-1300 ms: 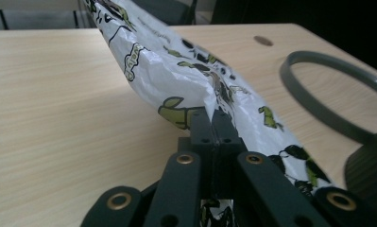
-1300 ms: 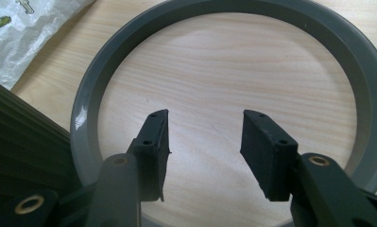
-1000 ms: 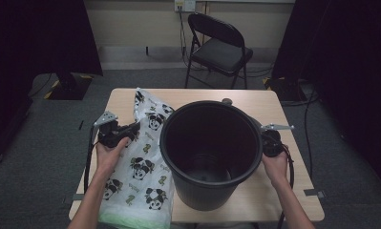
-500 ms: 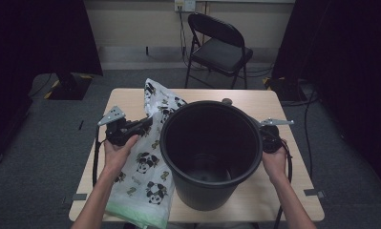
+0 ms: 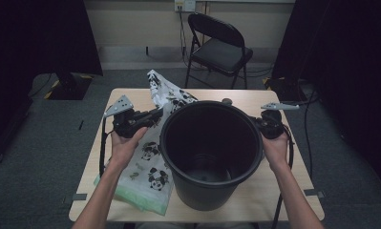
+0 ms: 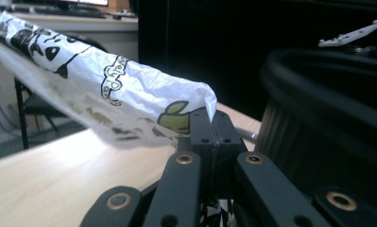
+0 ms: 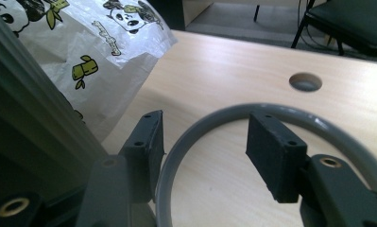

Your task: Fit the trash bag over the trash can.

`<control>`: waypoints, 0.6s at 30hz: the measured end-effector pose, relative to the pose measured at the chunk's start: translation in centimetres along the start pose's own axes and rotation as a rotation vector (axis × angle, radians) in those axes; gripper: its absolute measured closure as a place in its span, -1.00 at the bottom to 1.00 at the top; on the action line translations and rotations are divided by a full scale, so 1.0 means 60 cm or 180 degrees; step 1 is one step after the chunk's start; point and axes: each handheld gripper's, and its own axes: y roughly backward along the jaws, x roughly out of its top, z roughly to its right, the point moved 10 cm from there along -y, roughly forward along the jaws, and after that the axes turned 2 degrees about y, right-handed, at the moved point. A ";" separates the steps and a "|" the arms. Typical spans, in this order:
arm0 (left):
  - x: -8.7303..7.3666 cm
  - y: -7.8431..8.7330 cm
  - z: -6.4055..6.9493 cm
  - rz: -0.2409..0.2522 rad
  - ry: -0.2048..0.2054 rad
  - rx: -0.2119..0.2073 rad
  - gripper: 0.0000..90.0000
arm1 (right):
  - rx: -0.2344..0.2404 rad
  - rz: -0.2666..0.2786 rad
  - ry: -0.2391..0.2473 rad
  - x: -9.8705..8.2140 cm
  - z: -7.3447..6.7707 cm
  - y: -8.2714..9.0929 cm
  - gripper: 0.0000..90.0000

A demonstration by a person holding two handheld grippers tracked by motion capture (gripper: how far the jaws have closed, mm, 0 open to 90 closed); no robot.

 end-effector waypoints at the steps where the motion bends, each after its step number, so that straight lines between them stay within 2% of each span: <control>1: 0.009 -0.001 0.007 0.0030 -0.0016 -0.0019 1.00 | -0.0007 0.0013 0.0000 0.007 0.000 0.002 0.02; 3: 0.026 -0.002 0.019 0.0062 -0.0094 -0.0048 1.00 | -0.0015 0.0046 0.0016 0.022 0.001 0.007 0.01; 5: 0.039 -0.003 0.031 0.0121 -0.0091 -0.0098 1.00 | 0.0010 0.0114 0.0011 0.040 0.002 0.013 0.01; 8: 0.057 -0.003 0.048 0.0176 -0.0156 -0.0151 1.00 | 0.0010 0.0183 0.0000 0.062 0.001 0.022 0.01; 10: 0.064 -0.003 0.058 0.0203 -0.0171 -0.0198 1.00 | 0.0034 0.0212 0.0042 0.072 -0.005 0.028 0.01; 12: 0.070 -0.002 0.066 0.0207 -0.0224 -0.0220 1.00 | -0.0022 0.0228 0.0126 0.082 -0.011 0.034 0.08; 15: 0.077 -0.004 0.079 0.0219 -0.0229 -0.0261 1.00 | -0.0099 0.0194 0.0156 0.089 -0.008 0.040 -0.08; 18: 0.088 -0.003 0.089 0.0278 -0.0221 -0.0333 1.00 | -0.0065 0.0278 0.0145 0.102 -0.012 0.051 -0.07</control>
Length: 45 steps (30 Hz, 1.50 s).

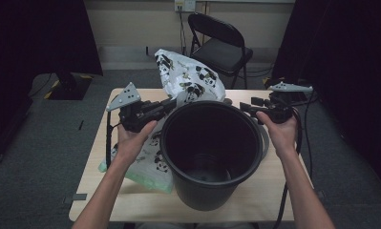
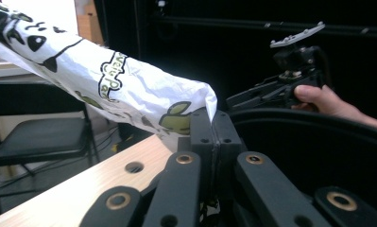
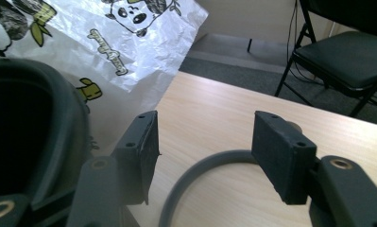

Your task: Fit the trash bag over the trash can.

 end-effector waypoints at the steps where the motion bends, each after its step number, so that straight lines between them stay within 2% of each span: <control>1: 0.003 -0.001 0.004 -0.0003 -0.0016 -0.0017 1.00 | 0.0022 0.0007 0.0011 0.004 -0.004 0.002 -0.07; 8: 0.027 0.001 0.050 0.0053 -0.0164 -0.0206 1.00 | 0.0139 0.0066 0.0199 0.034 -0.041 0.018 -0.07; 9: 0.029 0.002 0.060 0.0051 -0.0188 -0.0267 1.00 | 0.0149 0.0088 0.0218 0.037 -0.045 0.020 -0.11; 15: 0.034 -0.001 0.096 -0.0011 -0.0319 -0.0438 0.99 | 0.0324 0.0164 0.0380 0.055 -0.090 0.036 -0.13; 19: 0.036 -0.005 0.113 -0.0070 -0.0390 -0.0521 0.99 | 0.0472 0.0204 0.0570 0.070 -0.129 0.048 -0.18; 26: 0.025 -0.017 0.128 -0.0244 -0.0462 -0.0633 0.98 | 0.0701 0.0290 0.0746 0.090 -0.186 0.063 -0.26; 30: 0.024 -0.023 0.140 -0.0324 -0.0541 -0.0684 0.96 | 0.0806 0.0303 0.0794 0.098 -0.208 0.065 -0.29; 39: 0.022 -0.026 0.162 -0.0462 -0.0672 -0.0760 0.96 | 0.1068 0.0432 0.0784 0.116 -0.248 0.079 -0.32; 45: 0.020 -0.027 0.184 -0.0560 -0.0765 -0.0881 0.96 | 0.1275 0.0439 0.0804 0.124 -0.277 0.089 -0.37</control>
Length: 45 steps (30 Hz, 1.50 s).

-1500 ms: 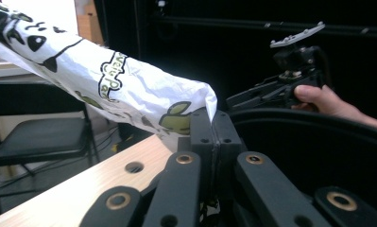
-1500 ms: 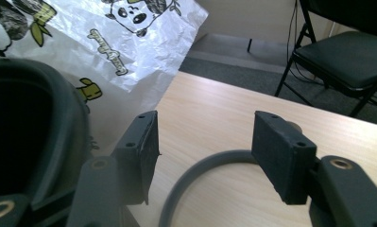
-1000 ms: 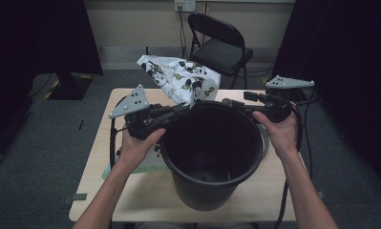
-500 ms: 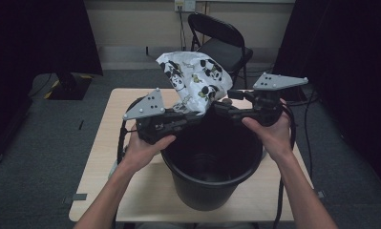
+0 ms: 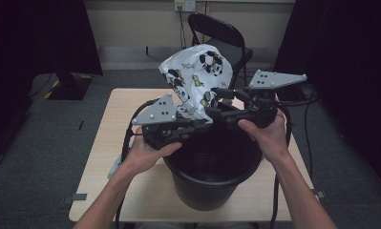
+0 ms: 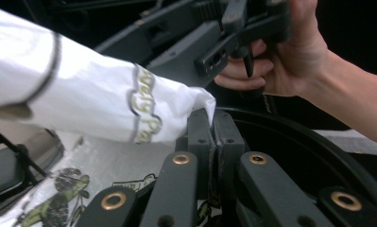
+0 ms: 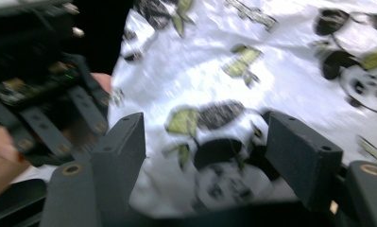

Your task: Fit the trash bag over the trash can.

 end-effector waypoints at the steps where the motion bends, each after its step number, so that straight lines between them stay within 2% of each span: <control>1: -0.002 -0.002 0.003 -0.0040 -0.0032 -0.0004 0.95 | 0.0054 0.0012 -0.0012 0.002 -0.005 0.000 -0.38; 3: -0.004 -0.007 0.008 -0.0096 -0.0080 -0.0006 0.95 | 0.0117 -0.0004 0.0014 0.002 -0.014 -0.003 -0.41; 8: -0.004 -0.013 0.015 -0.0113 -0.0144 0.0012 0.95 | 0.0227 -0.0085 0.0083 -0.001 -0.034 -0.013 -0.38; 11: -0.005 -0.013 0.016 -0.0115 -0.0159 0.0017 0.95 | 0.0264 -0.0134 0.0077 -0.005 -0.037 -0.016 -0.11; 12: -0.005 -0.012 0.015 -0.0110 -0.0153 0.0018 0.95 | 0.0281 -0.0142 0.0057 -0.007 -0.038 -0.017 0.07; 14: -0.005 -0.011 0.014 -0.0084 -0.0130 0.0002 0.94 | 0.0326 -0.0172 0.0067 -0.012 -0.040 -0.016 0.31; 15: -0.005 -0.011 0.015 -0.0067 -0.0118 -0.0018 0.92 | 0.0346 -0.0189 0.0074 -0.014 -0.042 -0.016 0.51; 18: -0.009 -0.011 0.015 -0.0084 -0.0127 0.0003 0.85 | 0.0411 -0.0239 0.0121 -0.022 -0.046 -0.016 0.87; 19: -0.008 -0.010 0.015 -0.0067 -0.0130 0.0005 0.79 | 0.0412 -0.0255 0.0145 -0.024 -0.046 -0.015 0.99; 20: -0.007 -0.008 0.017 -0.0041 -0.0129 -0.0029 0.72 | 0.0396 -0.0249 0.0151 -0.025 -0.045 -0.014 1.00; 21: -0.006 -0.005 0.018 -0.0029 -0.0127 -0.0026 0.58 | 0.0385 -0.0242 0.0152 -0.026 -0.044 -0.012 1.00; 24: 0.001 0.010 0.020 0.0078 -0.0117 -0.0038 0.41 | 0.0370 -0.0234 0.0153 -0.029 -0.038 -0.002 1.00; 25: 0.007 0.018 0.019 0.0176 -0.0082 -0.0035 0.32 | 0.0365 -0.0247 0.0160 -0.032 -0.037 0.001 1.00; 27: 0.018 0.036 0.012 0.0334 -0.0054 -0.0016 0.31 | 0.0330 -0.0290 0.0172 -0.039 -0.033 0.008 1.00; 30: 0.030 0.059 -0.015 0.0536 0.0091 0.0191 0.15 | 0.0342 -0.0347 0.0172 -0.053 -0.031 0.016 1.00; 33: 0.028 0.071 -0.056 0.0604 0.0248 0.0472 0.02 | 0.0406 -0.0411 0.0179 -0.068 -0.035 0.024 1.00; 34: 0.020 0.072 -0.073 0.0551 0.0303 0.0557 0.01 | 0.0417 -0.0421 0.0177 -0.071 -0.035 0.026 1.00; 36: 0.003 0.063 -0.094 0.0429 0.0438 0.0594 -0.04 | 0.0470 -0.0371 0.0139 -0.074 -0.037 0.031 1.00; 37: -0.006 0.057 -0.097 0.0348 0.0503 0.0535 0.01 | 0.0502 -0.0364 0.0132 -0.076 -0.039 0.033 1.00; 38: -0.017 0.047 -0.097 0.0210 0.0581 0.0422 0.11 | 0.0512 -0.0365 0.0135 -0.078 -0.039 0.033 1.00; 39: -0.031 0.035 -0.095 0.0025 0.0593 0.0352 0.23 | 0.0541 -0.0362 0.0128 -0.080 -0.040 0.032 1.00; 40: -0.038 0.029 -0.093 -0.0073 0.0554 0.0316 0.34 | 0.0555 -0.0351 0.0120 -0.081 -0.040 0.030 1.00; 42: -0.052 0.019 -0.085 -0.0229 0.0518 0.0198 0.48 | 0.0514 -0.0348 0.0098 -0.082 -0.037 0.028 0.61; 43: -0.054 0.018 -0.082 -0.0249 0.0502 0.0159 0.52 | 0.0449 -0.0352 0.0066 -0.082 -0.032 0.027 0.47; 45: -0.057 0.017 -0.075 -0.0304 0.0434 0.0102 0.56 | 0.0411 -0.0327 0.0040 -0.078 -0.027 0.027 0.20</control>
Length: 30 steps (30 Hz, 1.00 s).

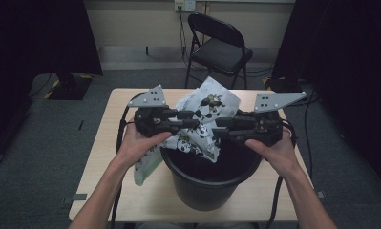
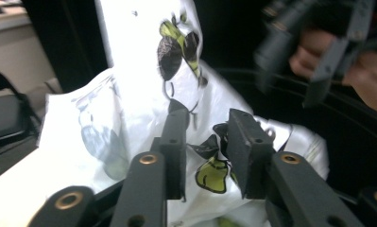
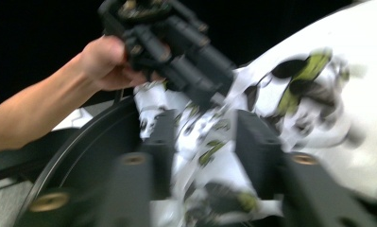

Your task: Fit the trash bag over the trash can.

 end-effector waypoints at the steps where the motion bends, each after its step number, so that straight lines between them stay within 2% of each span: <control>1: 0.001 0.000 0.006 0.0003 -0.0037 -0.0045 0.56 | -0.0039 0.0017 -0.0021 0.003 0.004 0.000 0.13; 3: 0.003 -0.001 0.020 -0.0010 -0.0077 -0.0216 0.56 | -0.0153 0.0021 -0.0007 0.012 0.011 -0.001 0.05; 5: 0.002 -0.002 0.030 -0.0069 -0.0165 -0.0267 0.57 | -0.0208 0.0080 0.0005 0.025 0.015 -0.002 -0.05; 6: 0.002 -0.002 0.036 -0.0096 -0.0196 -0.0309 0.57 | -0.0310 0.0096 0.0012 0.030 0.022 -0.002 -0.15; 7: 0.004 -0.002 0.038 -0.0077 -0.0228 -0.0302 0.56 | -0.0436 0.0116 0.0019 0.036 0.031 -0.002 -0.18; 8: 0.007 0.001 0.038 -0.0024 -0.0219 -0.0260 0.51 | -0.0480 0.0141 -0.0008 0.040 0.039 -0.003 -0.19; 10: 0.016 0.014 0.033 0.0146 -0.0197 -0.0211 0.41 | -0.0476 0.0172 -0.0048 0.044 0.048 -0.005 -0.21; 13: 0.031 0.046 0.012 0.0493 -0.0035 -0.0126 0.35 | -0.0482 0.0128 -0.0060 0.039 0.053 -0.009 -0.18; 14: 0.032 0.056 0.002 0.0571 0.0013 -0.0051 0.31 | -0.0497 0.0086 -0.0048 0.035 0.055 -0.011 -0.12; 15: 0.030 0.065 -0.009 0.0597 0.0049 0.0040 0.29 | -0.0497 0.0049 -0.0055 0.030 0.058 -0.013 0.02; 17: 0.019 0.079 -0.030 0.0581 0.0131 0.0184 0.27 | -0.0521 -0.0022 -0.0056 0.019 0.066 -0.014 0.27; 18: 0.012 0.083 -0.040 0.0565 0.0166 0.0255 0.24 | -0.0479 -0.0029 -0.0053 0.017 0.066 -0.011 0.39; 20: -0.009 0.083 -0.058 0.0461 0.0259 0.0324 0.19 | -0.0457 0.0037 -0.0036 0.019 0.064 -0.004 0.35; 22: -0.030 0.074 -0.072 0.0314 0.0316 0.0397 0.12 | -0.0471 0.0035 -0.0064 0.019 0.066 -0.002 0.20; 24: -0.045 0.064 -0.078 0.0231 0.0371 0.0376 0.07 | -0.0485 0.0041 -0.0086 0.019 0.069 -0.001 0.13; 26: -0.053 0.058 -0.080 0.0203 0.0371 0.0349 0.16 | -0.0508 0.0069 -0.0097 0.021 0.070 -0.001 0.06; 30: -0.059 0.057 -0.085 0.0178 0.0365 0.0377 0.62 | -0.0528 0.0095 -0.0095 0.024 0.070 0.001 0.00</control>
